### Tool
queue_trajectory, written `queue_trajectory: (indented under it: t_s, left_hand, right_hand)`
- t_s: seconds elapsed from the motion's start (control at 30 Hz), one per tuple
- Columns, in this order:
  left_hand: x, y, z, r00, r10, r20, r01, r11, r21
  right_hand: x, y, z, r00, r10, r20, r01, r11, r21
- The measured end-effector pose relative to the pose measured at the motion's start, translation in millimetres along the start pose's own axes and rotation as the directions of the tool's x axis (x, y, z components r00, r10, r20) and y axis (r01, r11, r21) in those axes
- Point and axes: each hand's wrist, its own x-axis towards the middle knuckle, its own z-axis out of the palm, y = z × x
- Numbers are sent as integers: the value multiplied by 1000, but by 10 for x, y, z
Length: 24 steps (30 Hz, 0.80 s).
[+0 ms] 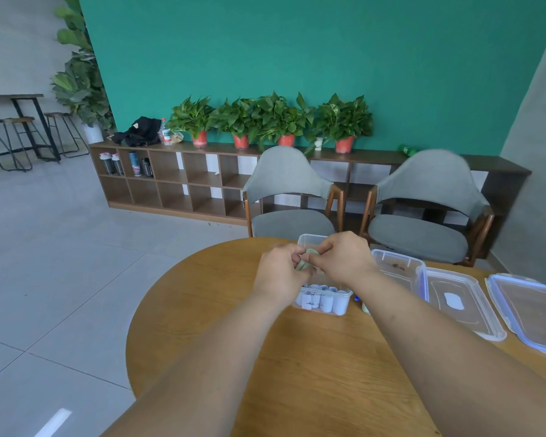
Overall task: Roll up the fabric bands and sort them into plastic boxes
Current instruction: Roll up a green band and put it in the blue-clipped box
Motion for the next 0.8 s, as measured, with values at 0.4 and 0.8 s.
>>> queue_trajectory:
  t_s: [0.4,0.8]
  left_hand:
    - [181,-232,178,999,-12,43,11,1000,8]
    - [403,-390,325,994,16,108,-15,1000,-5]
  right_hand:
    - [230,116,176,998,-23,58,23,1000,13]
    - [406,303,283,996,-44,81,50,996,-76]
